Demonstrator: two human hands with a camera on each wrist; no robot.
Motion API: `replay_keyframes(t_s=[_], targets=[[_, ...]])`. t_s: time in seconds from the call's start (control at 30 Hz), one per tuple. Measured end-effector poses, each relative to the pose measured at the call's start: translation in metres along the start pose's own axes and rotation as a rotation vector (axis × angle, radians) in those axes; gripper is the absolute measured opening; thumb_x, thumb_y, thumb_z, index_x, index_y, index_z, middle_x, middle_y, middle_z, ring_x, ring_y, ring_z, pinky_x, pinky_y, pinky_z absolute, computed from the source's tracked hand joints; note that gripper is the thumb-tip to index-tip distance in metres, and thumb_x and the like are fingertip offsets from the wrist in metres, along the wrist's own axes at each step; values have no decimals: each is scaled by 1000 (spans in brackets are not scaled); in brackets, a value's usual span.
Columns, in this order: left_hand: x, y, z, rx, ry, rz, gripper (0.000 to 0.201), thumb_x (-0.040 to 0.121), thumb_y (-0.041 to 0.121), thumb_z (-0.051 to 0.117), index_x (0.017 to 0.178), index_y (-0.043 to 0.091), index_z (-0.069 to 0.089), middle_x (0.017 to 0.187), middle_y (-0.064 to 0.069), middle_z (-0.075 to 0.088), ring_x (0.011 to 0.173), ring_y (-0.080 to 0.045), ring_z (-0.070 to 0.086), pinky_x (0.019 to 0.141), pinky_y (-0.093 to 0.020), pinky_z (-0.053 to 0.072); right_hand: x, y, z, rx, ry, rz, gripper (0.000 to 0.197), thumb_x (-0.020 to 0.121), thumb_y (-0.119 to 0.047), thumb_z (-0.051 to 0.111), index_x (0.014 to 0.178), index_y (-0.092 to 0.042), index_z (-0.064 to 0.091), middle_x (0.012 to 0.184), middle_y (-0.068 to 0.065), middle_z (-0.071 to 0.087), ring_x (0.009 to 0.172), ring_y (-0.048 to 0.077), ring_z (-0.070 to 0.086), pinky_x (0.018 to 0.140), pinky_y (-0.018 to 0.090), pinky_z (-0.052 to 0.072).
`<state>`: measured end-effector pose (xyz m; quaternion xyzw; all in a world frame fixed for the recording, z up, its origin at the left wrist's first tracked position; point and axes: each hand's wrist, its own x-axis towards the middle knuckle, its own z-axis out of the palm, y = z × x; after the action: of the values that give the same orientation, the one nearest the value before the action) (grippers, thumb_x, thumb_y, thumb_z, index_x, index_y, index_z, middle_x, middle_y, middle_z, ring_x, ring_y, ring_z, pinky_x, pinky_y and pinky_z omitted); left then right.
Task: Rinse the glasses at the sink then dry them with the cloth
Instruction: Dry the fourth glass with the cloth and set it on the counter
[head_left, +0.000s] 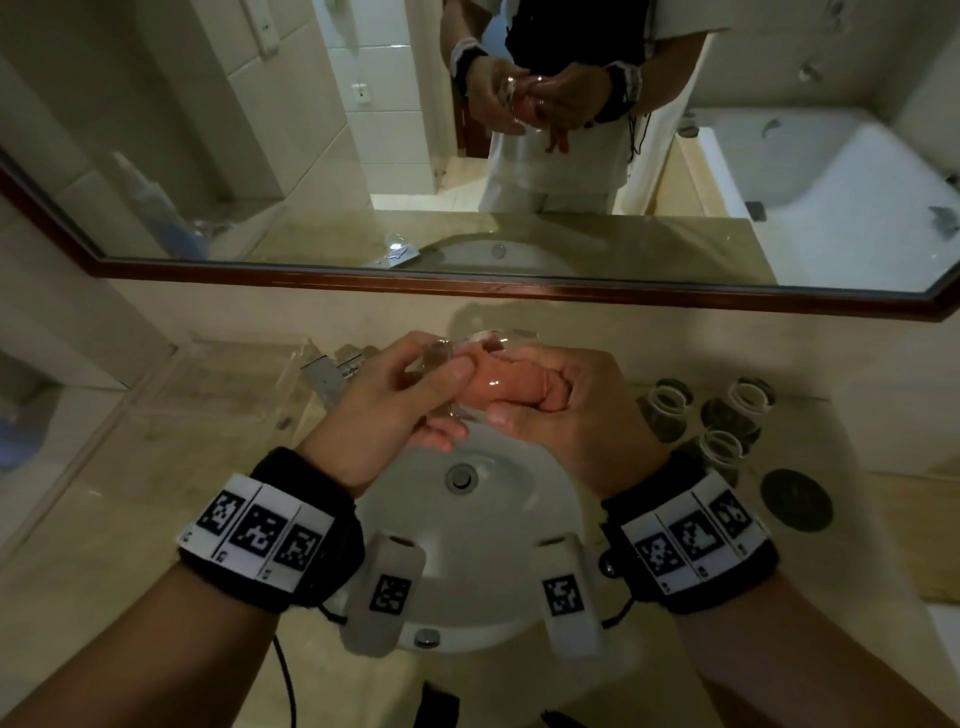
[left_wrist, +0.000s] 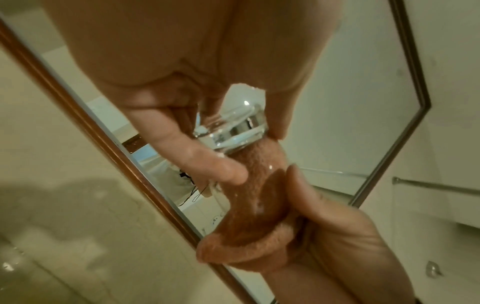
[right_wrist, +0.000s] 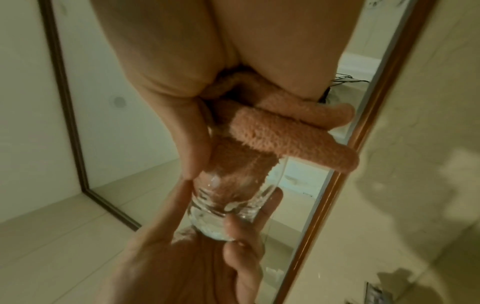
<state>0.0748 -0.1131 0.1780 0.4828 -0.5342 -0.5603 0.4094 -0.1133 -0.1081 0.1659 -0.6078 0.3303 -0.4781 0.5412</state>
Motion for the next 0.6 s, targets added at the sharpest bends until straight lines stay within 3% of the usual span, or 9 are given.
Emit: replay_keyframes(t_s=[0.07,0.13,0.2,0.27,0.3,0.37,0.47,0.53,0.6], targets=[[-2,-5,-5,89,-55,137,44,77,10,82,114,13,59,95,-2,71,76,-20,69,64,-31,60,-1,2,-1,-4,62,58,30,83,-5,73,91,-34,76,71,-7,73,63,15,64,62,27,52],[-2,-8,-8,210,-95,235,57,67,-5,82,115,15,59,115,-3,68,98,-25,69,79,-42,60,-1,8,-2,32,132,114,16,81,-23,72,87,-36,79,61,-2,69,58,31,53,64,42,50],[-3,-8,-7,217,-103,285,60,62,-10,78,113,16,61,128,1,64,113,-25,66,88,-46,57,-2,11,1,48,158,120,15,80,-27,71,89,-36,79,56,1,66,57,34,51,68,49,52],[-3,-8,-7,195,-94,297,60,63,-6,78,116,17,60,132,4,62,116,-22,65,90,-41,57,-3,10,3,35,166,80,21,80,-24,71,91,-40,78,59,13,66,56,33,51,64,46,52],[-3,-8,-7,180,-78,272,61,66,0,80,120,19,59,130,3,63,114,-20,66,89,-36,58,-3,8,2,27,148,54,23,80,-22,71,91,-41,78,64,18,66,56,30,53,60,40,51],[-3,-4,-4,129,-40,128,61,73,24,85,127,26,57,124,1,66,108,-18,69,83,-33,60,-4,3,2,14,79,4,29,84,-9,71,96,-35,77,71,6,73,59,13,63,57,24,51],[-2,3,6,79,13,-114,54,80,55,66,121,21,62,104,-4,74,86,-25,76,63,-37,61,-4,1,2,-25,-1,-9,30,87,4,67,109,-17,71,96,-6,79,85,8,75,71,17,56],[-2,3,7,60,32,-115,48,84,56,64,112,17,64,88,-5,74,63,-24,71,54,-31,56,-5,-1,3,-78,5,-22,30,87,2,67,107,-20,70,92,-13,78,83,4,74,70,15,55],[-2,1,3,96,10,11,38,86,41,72,110,13,62,89,-9,71,62,-21,68,51,-31,54,-6,-1,4,-68,44,13,24,91,-5,66,99,-26,73,73,-14,73,67,5,67,63,17,52]])
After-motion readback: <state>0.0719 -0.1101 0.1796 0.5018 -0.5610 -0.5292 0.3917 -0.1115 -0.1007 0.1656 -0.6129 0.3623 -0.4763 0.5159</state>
